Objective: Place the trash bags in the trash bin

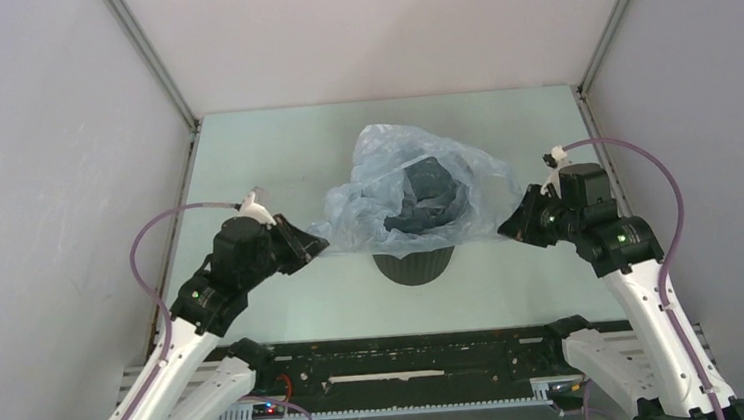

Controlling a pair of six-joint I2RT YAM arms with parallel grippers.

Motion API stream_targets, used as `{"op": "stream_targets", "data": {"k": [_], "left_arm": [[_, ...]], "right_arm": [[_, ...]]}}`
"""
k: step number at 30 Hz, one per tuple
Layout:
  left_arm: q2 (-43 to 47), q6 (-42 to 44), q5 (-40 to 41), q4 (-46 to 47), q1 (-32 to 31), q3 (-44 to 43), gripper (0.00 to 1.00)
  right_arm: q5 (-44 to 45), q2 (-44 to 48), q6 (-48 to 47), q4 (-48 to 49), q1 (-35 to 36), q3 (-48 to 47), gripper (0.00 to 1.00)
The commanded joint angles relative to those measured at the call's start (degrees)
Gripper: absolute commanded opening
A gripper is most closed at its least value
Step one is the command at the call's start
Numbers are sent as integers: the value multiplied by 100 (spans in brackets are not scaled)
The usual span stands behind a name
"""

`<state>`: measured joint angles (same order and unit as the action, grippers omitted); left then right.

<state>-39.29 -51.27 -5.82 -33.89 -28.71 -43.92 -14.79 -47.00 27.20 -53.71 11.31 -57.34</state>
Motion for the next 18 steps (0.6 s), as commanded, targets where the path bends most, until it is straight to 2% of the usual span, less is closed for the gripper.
{"op": "stream_targets", "data": {"k": [1,4,7,11,13,16,18], "left_arm": [[-70,232,279,36,125,-340,18],[-478,561,225,-125,129,-696,29],[-466,817,329,-393,195,-911,52],[-16,1096,170,-592,422,-1003,80],[160,1190,95,-755,493,-1073,90],[352,1303,-46,-865,498,-1175,98],[400,1380,-190,-869,498,-1273,100]], "right_arm": [[69,12,-137,283,-106,-8,26],[-85,-133,-226,253,-145,-182,48],[-344,-86,-308,50,-172,-455,64],[-436,177,-365,-381,-177,-944,76],[-270,223,-441,-611,-182,-1352,81],[156,69,-578,-864,-190,-2117,87],[181,-159,-710,-886,-191,-2645,89]]}}
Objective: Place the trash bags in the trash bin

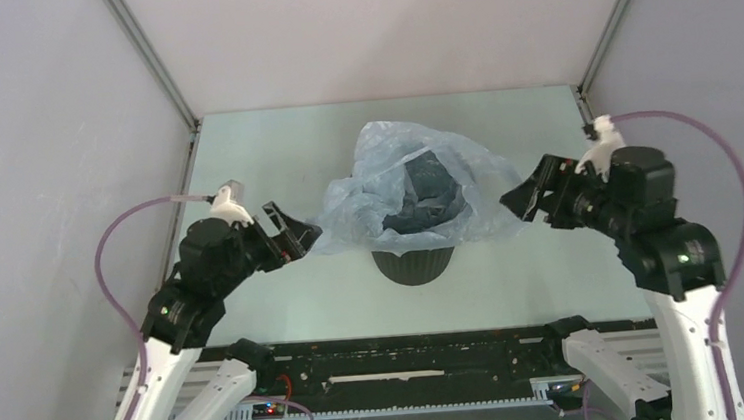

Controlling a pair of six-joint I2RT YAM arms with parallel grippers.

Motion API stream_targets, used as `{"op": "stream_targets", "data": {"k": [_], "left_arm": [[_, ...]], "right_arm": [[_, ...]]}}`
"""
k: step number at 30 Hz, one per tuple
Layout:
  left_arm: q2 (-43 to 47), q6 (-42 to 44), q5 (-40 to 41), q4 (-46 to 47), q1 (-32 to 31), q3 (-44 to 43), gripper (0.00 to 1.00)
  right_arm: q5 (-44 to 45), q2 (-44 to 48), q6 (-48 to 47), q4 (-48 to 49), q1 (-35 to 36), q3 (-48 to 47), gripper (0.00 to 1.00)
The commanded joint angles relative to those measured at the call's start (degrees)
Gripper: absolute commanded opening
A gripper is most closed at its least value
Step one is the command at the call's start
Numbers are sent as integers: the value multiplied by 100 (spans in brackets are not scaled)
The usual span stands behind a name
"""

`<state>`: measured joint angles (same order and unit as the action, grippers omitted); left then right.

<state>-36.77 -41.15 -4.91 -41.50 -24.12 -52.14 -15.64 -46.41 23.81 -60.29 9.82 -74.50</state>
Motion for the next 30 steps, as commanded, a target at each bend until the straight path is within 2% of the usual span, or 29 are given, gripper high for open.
{"op": "stream_targets", "data": {"k": [1,5,7,9,14,17,21,23,25,30], "left_arm": [[147,434,-343,-82,39,-518,100],[-123,720,-269,-164,39,-1118,100],[-474,748,-178,-257,47,-1552,100],[-906,708,-395,-172,48,-1878,100],[-1793,312,-996,392,81,-1996,100],[-1890,176,-1255,869,147,-1751,100],[-2069,-69,-2012,1553,398,-1229,100],[-2111,-21,-2029,1566,434,-1134,100],[-2129,8,-2026,1534,451,-1057,99],[-2234,-284,-2323,1641,470,-680,87]], "right_arm": [[241,-401,-451,-240,-42,-1189,90],[36,-925,-660,-219,-8,-2041,91],[-205,-1110,-518,91,152,-2203,86],[-274,-1258,-186,549,592,-2026,79],[500,-1678,323,1888,2367,-997,63],[689,-2023,533,2572,2846,-486,62],[862,-2655,535,3274,2986,-36,70],[1039,-2904,386,3530,2992,-24,77],[1219,-3096,322,3827,2940,-22,80],[1433,-3282,401,4567,3021,46,66]]}}
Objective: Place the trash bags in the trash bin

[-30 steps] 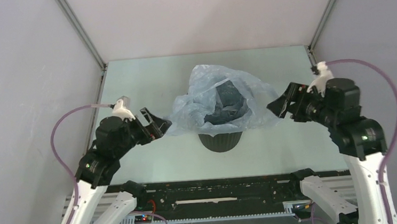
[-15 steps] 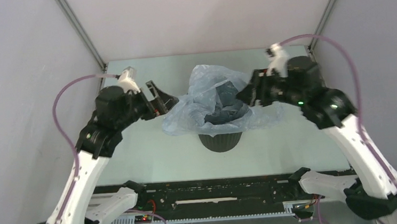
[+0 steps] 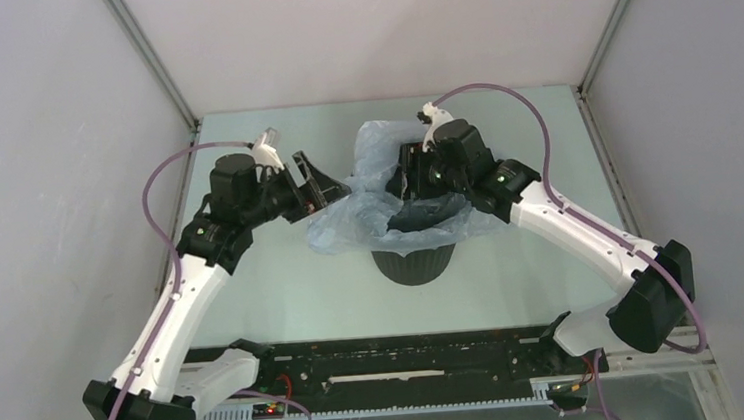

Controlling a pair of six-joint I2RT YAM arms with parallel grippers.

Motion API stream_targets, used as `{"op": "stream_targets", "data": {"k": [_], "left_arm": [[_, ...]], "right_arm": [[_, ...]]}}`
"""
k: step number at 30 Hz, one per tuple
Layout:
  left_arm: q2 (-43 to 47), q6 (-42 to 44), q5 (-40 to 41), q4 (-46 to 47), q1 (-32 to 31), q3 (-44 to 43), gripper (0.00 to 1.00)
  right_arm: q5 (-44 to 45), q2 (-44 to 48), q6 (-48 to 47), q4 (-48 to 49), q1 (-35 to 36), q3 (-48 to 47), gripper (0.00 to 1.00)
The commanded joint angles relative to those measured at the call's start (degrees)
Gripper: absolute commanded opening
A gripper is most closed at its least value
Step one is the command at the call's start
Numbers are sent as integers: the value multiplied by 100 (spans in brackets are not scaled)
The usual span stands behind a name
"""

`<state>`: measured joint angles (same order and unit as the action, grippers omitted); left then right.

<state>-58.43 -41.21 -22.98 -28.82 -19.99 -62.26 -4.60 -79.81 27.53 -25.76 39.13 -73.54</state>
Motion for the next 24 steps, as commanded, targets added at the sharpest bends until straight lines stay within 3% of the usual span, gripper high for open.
{"op": "stream_targets", "data": {"k": [1,8,12,17,24], "left_arm": [[-73,-342,-630,500,56,417,83],[55,-264,-394,355,72,514,56],[109,-264,-243,229,74,540,35],[253,-191,-231,180,74,500,32],[282,-186,-307,130,74,505,29]], "right_arm": [[428,62,-32,1253,187,-2,66],[1187,-57,-166,1901,437,267,61],[1356,-179,-228,1557,428,266,29],[1132,-107,-635,670,603,451,17],[530,-479,-247,-236,583,566,7]]}}
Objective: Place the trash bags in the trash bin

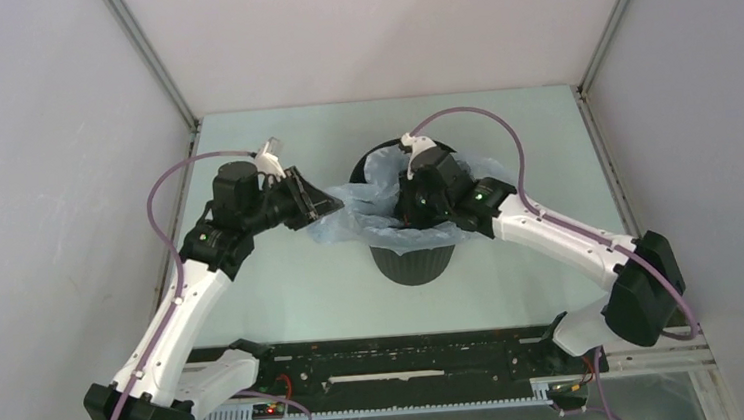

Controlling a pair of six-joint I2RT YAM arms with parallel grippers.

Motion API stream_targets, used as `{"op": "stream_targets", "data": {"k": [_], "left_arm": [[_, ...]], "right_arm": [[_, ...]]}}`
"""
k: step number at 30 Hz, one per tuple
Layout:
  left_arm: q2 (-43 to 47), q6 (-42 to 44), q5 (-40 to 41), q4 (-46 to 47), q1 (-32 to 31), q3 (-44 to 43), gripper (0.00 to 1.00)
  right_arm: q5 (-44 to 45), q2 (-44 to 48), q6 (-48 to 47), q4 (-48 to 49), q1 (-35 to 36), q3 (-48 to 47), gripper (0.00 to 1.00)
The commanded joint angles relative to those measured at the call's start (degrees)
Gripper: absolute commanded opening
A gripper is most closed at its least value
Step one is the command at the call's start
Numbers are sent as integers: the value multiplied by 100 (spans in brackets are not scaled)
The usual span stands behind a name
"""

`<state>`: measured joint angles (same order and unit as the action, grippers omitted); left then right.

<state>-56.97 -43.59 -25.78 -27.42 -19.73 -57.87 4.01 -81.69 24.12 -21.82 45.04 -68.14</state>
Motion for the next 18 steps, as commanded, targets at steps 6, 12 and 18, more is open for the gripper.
{"op": "stream_targets", "data": {"k": [6,12,18], "left_arm": [[82,-35,7,75,48,74,24],[-16,21,76,116,48,-78,17],[-20,249,177,-177,48,-235,17]], "right_arm": [[-978,-505,568,-791,-127,-244,17],[-1193,-282,217,-1993,-248,-1508,61],[-1298,173,-200,-3294,-379,-2631,80]]}}
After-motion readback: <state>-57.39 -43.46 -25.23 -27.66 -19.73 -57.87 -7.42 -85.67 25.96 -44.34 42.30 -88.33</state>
